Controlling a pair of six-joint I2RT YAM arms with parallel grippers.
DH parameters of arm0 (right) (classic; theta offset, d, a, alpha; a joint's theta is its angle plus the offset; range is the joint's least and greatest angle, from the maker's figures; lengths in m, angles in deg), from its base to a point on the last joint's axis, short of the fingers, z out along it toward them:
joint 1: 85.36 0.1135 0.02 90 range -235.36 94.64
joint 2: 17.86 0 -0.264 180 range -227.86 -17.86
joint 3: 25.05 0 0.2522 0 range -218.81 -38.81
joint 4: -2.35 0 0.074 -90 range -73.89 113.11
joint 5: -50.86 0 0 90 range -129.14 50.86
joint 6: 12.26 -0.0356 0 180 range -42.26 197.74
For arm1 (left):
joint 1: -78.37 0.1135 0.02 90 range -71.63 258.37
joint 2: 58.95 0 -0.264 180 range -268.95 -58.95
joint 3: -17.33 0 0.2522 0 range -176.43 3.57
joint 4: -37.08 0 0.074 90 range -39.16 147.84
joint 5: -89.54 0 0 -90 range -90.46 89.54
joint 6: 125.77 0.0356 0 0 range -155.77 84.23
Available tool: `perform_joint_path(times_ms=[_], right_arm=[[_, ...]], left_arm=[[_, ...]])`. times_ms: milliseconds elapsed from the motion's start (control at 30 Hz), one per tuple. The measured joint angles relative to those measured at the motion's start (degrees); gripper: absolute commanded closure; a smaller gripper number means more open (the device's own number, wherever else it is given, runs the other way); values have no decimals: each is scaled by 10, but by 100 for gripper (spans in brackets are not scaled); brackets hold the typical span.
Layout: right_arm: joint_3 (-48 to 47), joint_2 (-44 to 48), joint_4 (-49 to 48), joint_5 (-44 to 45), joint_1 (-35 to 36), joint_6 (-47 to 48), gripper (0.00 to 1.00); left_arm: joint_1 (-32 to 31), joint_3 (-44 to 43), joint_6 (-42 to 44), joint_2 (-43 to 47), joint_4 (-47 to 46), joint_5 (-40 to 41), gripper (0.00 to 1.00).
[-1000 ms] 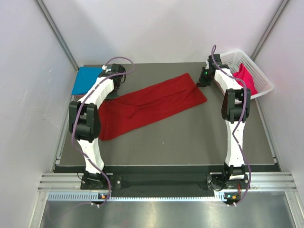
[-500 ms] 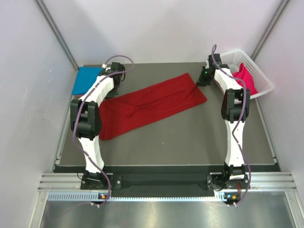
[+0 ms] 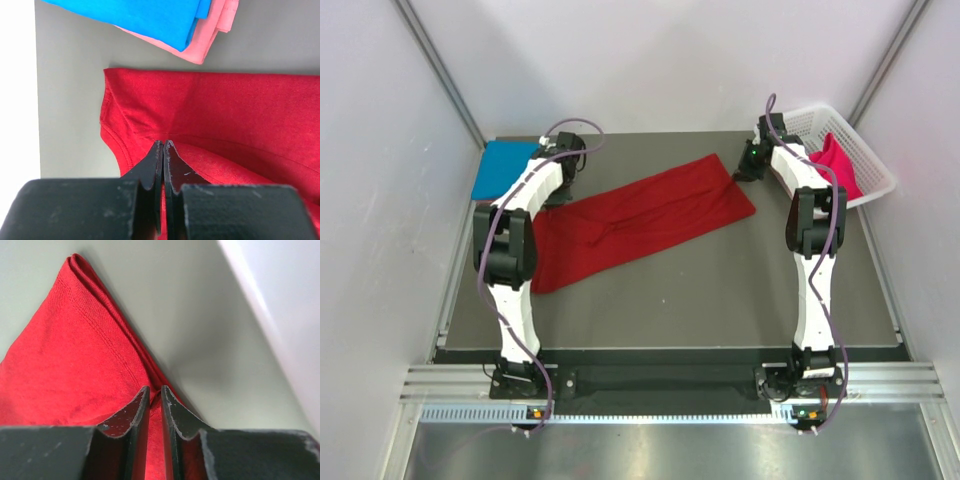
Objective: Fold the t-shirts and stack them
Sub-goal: Fold the tshirt
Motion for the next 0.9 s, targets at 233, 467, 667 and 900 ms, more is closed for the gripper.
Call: perform_joint_path(times_ms=[233, 467, 667, 900], right_arm=[[-1, -3, 1, -4, 0, -3, 59], [-34, -10, 28, 4, 0, 7, 40], [-37, -5, 59, 37, 8, 41, 32], [93, 108, 75, 70, 26, 82, 29]], left_arm=[[0, -8, 4, -19, 7, 6, 53], [3, -52, -6, -8, 20, 25, 32], [3, -3, -27, 87, 36, -3, 37], [3, 215, -106, 313, 26, -112, 44]])
